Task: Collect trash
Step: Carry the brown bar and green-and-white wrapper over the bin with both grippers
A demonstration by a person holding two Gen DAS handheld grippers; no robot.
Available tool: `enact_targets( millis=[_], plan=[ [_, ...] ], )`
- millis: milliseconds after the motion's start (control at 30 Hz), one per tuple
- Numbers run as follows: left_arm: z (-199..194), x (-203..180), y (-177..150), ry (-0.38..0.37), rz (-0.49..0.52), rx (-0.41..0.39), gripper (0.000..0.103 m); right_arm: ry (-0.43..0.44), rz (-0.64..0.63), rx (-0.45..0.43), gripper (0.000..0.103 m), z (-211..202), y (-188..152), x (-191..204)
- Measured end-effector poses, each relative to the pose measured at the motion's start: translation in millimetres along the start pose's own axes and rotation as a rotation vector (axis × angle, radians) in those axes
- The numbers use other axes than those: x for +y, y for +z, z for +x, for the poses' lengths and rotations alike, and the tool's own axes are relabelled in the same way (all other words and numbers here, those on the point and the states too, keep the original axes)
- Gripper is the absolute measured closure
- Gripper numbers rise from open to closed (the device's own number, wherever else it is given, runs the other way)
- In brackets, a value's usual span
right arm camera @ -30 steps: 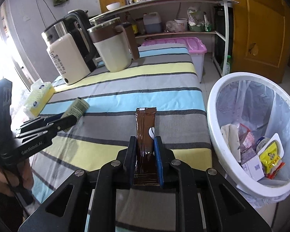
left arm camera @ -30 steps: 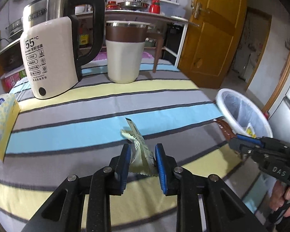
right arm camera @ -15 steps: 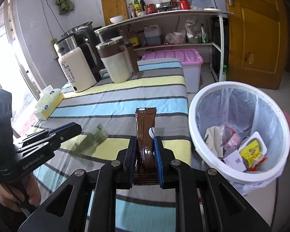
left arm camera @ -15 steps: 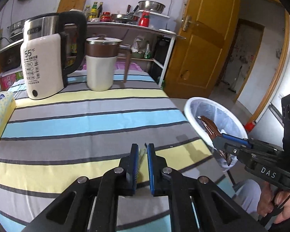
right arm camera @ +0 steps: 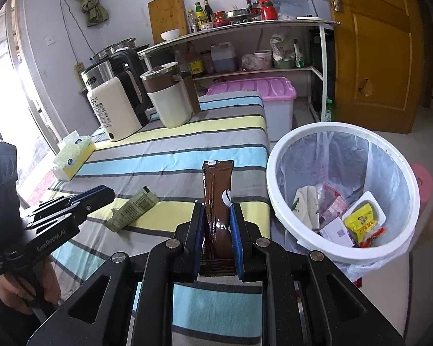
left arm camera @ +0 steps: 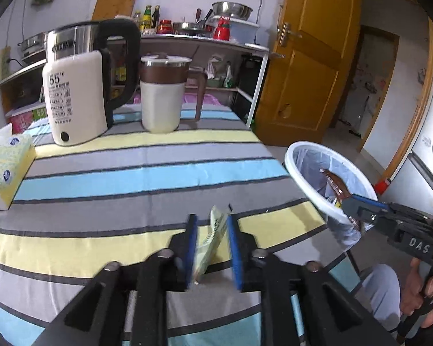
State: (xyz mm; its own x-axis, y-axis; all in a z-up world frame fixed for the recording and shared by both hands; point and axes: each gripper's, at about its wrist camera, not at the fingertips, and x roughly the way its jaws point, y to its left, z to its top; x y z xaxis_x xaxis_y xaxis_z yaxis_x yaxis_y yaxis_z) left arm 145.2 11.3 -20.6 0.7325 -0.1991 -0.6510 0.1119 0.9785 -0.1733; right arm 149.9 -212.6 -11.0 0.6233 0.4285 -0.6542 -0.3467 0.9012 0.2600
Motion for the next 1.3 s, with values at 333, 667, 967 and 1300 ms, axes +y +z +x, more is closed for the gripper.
enact_targets(
  millis=[333,667,967,1300],
  plan=[
    [37,6,-11,-0.006,0.063,0.141,0.064,0.002,0.004,0.01,0.084,1,-2,-3],
    [37,-7,-16,0.017,0.117,0.145,0.079,0.007,0.013,0.014,0.084,2,-3,-6],
    [26,-15,-15,-0.026,0.081,0.106,0.085,0.003,0.021,0.0,0.084,-4,-3,-11],
    [22,-39,-6,-0.067,0.105,0.073,0.086,-0.009,0.035,-0.011,0.084,-11,-4,-20]
  ],
)
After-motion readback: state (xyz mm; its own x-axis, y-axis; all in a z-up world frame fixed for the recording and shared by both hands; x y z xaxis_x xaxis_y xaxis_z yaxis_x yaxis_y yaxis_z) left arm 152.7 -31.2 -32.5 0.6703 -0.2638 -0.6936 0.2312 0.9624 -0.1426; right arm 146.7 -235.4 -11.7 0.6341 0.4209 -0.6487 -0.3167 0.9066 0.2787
